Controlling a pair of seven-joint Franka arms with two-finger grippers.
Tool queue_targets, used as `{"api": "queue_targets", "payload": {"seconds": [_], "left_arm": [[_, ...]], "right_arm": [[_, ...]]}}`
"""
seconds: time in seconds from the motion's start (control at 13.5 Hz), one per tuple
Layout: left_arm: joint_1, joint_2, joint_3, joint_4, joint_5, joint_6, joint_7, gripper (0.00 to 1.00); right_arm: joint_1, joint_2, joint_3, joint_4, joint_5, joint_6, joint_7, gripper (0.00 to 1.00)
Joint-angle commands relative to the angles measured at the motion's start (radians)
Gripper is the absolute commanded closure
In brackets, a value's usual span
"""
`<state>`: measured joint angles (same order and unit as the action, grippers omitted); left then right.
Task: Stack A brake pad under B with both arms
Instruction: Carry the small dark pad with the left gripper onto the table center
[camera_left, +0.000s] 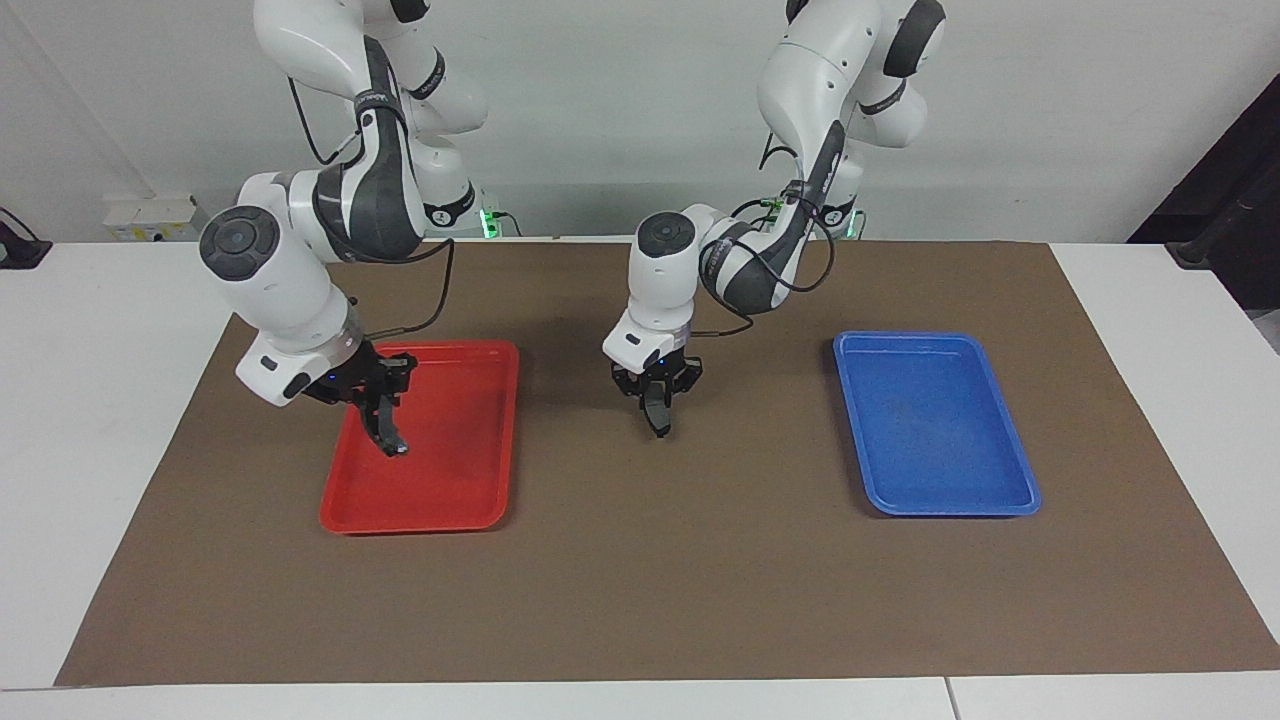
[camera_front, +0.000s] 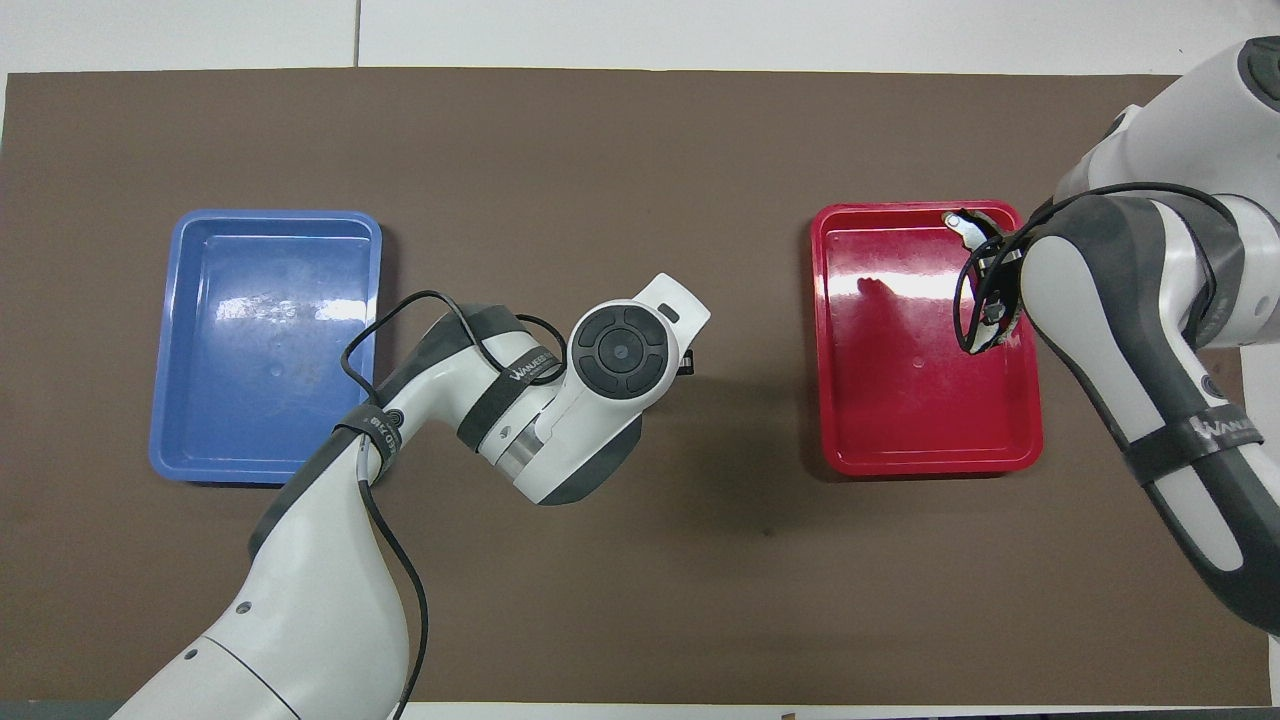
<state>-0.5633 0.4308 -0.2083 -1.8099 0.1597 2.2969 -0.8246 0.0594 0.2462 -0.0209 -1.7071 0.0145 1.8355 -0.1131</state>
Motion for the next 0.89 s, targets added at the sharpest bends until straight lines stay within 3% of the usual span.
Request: {"api": "queue_targets", "payload": {"seconds": [0.0,0.3,0.37,0.52,0.67,0.74,0.81], "left_arm": [[-0.012,0.026,0.003,0.018,0.023,0.009,-0.027,0.99],[-0.018,0.042,0.000,0.014,0.020,0.036,-0.036,0.91],[-0.018,0.042,0.000,0.011,0.020,0.045,-0.034,0.81],[-0.018,0.042,0.009,0.012,0.020,0.049,-0.033,0.40],[-0.017,0.042,0.013,0.020,0.023,0.039,-0.024,0.07],[-0.017,0.040,0.016,0.021,0.027,0.035,-0.022,0.00],[-0.014,0.036,0.030,0.024,0.027,0.030,-0.022,0.00]], "right_arm": [[-0.010,0.007,0.004,0.020,-0.007,-0.007,-0.028,0.99],[-0.010,0.005,0.004,0.018,-0.005,-0.006,-0.028,0.99],[-0.010,0.007,0.004,0.018,-0.005,-0.006,-0.028,0.99],[-0.012,0.005,0.004,0.018,-0.005,-0.006,-0.028,0.99],[-0.012,0.005,0.004,0.018,-0.005,-0.006,-0.028,0.99],[-0.012,0.005,0.004,0.018,-0.007,-0.006,-0.028,0.99],[-0.012,0.007,0.004,0.018,-0.005,-0.007,-0.028,0.99]]}}
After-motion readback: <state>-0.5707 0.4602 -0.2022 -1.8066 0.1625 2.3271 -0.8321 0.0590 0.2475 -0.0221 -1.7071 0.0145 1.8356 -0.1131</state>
